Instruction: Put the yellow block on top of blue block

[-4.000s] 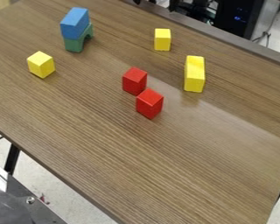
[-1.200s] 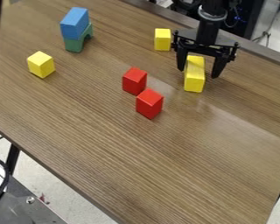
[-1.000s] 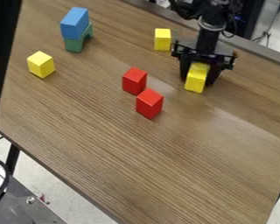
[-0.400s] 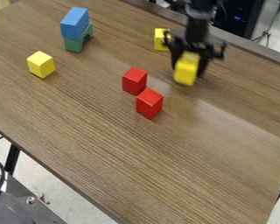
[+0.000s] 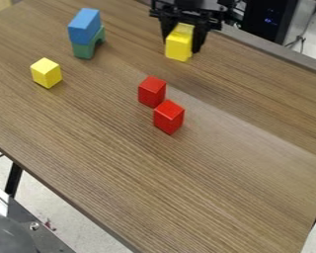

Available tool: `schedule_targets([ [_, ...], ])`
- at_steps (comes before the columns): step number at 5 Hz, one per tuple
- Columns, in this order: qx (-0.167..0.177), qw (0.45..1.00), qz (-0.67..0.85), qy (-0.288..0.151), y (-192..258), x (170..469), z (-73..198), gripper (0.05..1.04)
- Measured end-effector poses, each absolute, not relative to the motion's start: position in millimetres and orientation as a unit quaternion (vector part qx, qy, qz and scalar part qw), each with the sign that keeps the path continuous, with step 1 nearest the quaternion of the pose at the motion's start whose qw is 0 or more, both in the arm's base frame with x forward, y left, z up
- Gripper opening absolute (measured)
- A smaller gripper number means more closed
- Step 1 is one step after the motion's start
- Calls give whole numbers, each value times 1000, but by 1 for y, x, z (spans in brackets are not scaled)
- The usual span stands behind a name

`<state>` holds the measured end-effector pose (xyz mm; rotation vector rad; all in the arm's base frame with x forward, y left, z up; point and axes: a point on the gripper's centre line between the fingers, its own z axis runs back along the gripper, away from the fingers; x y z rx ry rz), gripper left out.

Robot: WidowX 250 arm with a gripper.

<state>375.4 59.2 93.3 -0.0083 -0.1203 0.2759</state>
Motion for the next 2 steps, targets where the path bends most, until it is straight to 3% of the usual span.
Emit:
schedule_targets([
  [2,25,983,168,-62,108,378,105,596],
])
